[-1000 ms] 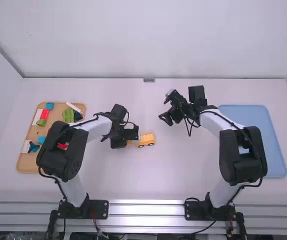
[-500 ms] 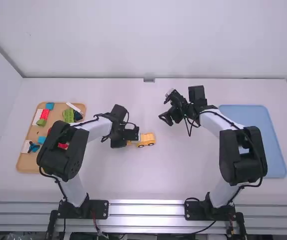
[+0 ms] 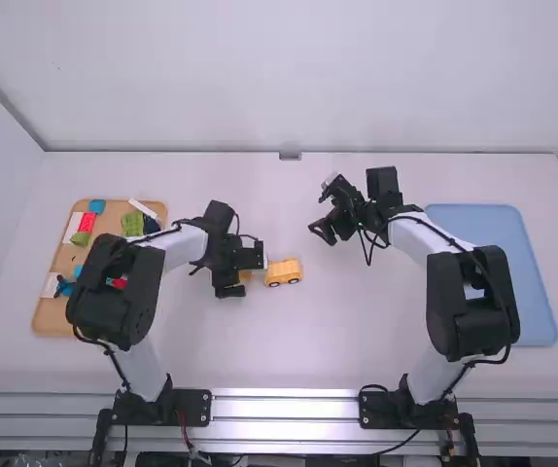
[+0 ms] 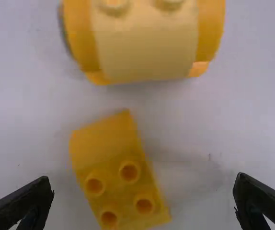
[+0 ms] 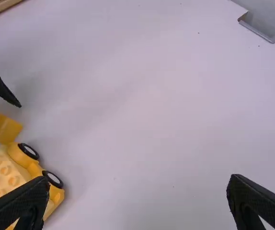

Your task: Assemble lego blocks to make yellow taxi

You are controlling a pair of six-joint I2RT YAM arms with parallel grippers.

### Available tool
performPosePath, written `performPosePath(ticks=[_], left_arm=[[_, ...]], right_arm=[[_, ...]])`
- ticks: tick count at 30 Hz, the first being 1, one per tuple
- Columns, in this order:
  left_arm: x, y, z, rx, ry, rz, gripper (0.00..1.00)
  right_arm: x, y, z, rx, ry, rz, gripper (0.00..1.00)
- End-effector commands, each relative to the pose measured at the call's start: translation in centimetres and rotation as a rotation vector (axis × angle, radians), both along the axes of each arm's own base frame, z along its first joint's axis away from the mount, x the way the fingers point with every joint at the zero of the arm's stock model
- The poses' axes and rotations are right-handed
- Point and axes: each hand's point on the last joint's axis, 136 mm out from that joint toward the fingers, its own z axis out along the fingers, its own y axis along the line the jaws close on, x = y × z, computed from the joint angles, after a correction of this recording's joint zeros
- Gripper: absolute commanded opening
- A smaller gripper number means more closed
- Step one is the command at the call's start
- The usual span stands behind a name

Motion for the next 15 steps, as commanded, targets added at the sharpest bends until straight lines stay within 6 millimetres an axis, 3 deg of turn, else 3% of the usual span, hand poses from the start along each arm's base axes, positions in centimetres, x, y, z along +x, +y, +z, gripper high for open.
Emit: performPosePath(ticks=[1, 4, 8, 12, 15], left_arm=[[-0.7, -0.6, 0.9, -0.24, 0.062, 0.035, 0.99], [0.0, 0.7, 1.6, -0.372, 0.078, 0.167, 0.99], [1.0, 2.3, 1.1, -0.417, 0.135, 0.393, 0.99], [1.5, 2.7, 0.7, -0.452, 0.218, 0.599, 0.99], [0.9, 2.2, 0.2, -0.441, 0.177, 0.52, 0.98]], right_arm=[[0.6, 0.2, 1.6, 0.014, -0.039, 0.007, 0.99], [0.7, 0.2, 1.8, 0.014, -0.053, 0.01, 0.98], [0.8, 0.3, 1.8, -0.006, -0.09, 0.041, 0.99], [1.1, 0.3, 2.1, -0.005, -0.109, 0.044, 0.99], [1.2, 0.4, 2.2, -0.004, -0.116, 0.044, 0.98]])
